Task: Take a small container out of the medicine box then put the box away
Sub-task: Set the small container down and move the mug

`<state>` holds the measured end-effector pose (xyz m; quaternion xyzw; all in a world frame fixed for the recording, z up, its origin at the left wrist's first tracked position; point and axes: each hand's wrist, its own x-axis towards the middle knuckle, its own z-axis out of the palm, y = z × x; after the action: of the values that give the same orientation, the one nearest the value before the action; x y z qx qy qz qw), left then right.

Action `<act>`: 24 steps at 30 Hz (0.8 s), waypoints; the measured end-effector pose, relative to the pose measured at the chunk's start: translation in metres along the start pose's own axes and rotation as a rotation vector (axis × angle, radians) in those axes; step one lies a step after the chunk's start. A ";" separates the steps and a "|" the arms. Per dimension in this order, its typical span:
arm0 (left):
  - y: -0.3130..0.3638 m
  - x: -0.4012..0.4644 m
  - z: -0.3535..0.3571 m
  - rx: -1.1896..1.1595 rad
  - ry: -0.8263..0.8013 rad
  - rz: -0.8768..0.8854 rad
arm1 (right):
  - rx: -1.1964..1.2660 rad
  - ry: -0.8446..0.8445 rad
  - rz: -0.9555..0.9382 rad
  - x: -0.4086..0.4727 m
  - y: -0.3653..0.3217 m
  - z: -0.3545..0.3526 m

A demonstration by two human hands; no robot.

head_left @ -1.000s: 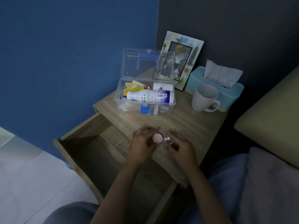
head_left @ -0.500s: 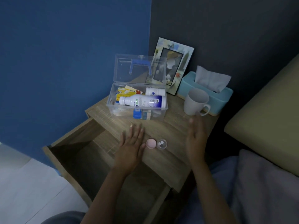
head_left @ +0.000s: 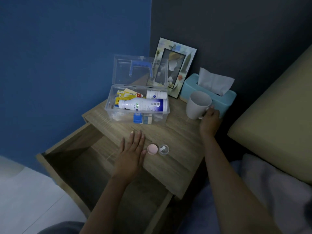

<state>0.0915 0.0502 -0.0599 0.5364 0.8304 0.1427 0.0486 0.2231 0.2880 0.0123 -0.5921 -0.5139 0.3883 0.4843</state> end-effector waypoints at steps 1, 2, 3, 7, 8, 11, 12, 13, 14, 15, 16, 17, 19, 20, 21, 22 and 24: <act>0.000 0.000 0.000 0.005 -0.005 -0.001 | 0.006 -0.011 -0.006 0.000 -0.001 -0.001; 0.000 0.000 -0.001 0.011 -0.006 -0.003 | 0.011 -0.023 -0.015 -0.002 -0.001 -0.002; 0.000 0.000 -0.001 0.016 -0.004 -0.004 | 0.015 -0.029 -0.020 -0.003 0.000 -0.002; 0.000 0.000 0.000 0.006 -0.019 -0.009 | 0.049 -0.058 -0.016 -0.012 0.018 -0.008; 0.000 0.000 0.000 0.003 -0.018 -0.011 | 0.066 -0.078 -0.013 -0.018 0.021 -0.012; 0.000 0.000 0.000 0.005 -0.028 -0.010 | 0.073 -0.145 0.000 -0.041 0.029 -0.025; 0.000 0.000 0.000 0.005 -0.028 -0.009 | 0.076 -0.164 0.009 -0.050 0.029 -0.028; 0.000 0.000 0.000 0.004 -0.023 -0.008 | 0.081 -0.180 0.014 -0.058 0.030 -0.032; 0.000 0.000 0.000 0.001 -0.020 -0.007 | 0.082 -0.193 0.008 -0.065 0.030 -0.035; 0.001 0.001 0.000 -0.001 -0.020 -0.006 | 0.078 -0.202 -0.002 -0.070 0.031 -0.037; 0.001 0.001 0.001 -0.003 -0.019 -0.005 | 0.070 -0.209 -0.012 -0.075 0.031 -0.038; 0.001 0.001 0.000 -0.003 -0.015 -0.004 | 0.064 -0.211 -0.020 -0.078 0.031 -0.039; 0.001 0.001 0.000 0.000 -0.018 -0.005 | 0.066 -0.219 -0.017 -0.084 0.030 -0.041; 0.001 0.000 0.000 0.000 -0.023 -0.005 | 0.070 -0.226 -0.015 -0.086 0.030 -0.041; 0.001 0.000 -0.001 -0.001 -0.024 -0.003 | 0.074 -0.232 -0.015 -0.087 0.030 -0.041; 0.001 0.000 -0.001 -0.005 -0.023 -0.002 | 0.081 -0.237 -0.015 -0.088 0.030 -0.041; 0.001 0.000 -0.001 -0.010 -0.028 -0.001 | 0.106 -0.244 -0.009 -0.089 0.030 -0.042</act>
<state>0.0920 0.0502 -0.0586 0.5377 0.8292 0.1392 0.0630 0.2548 0.1926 -0.0104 -0.5115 -0.5506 0.4819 0.4505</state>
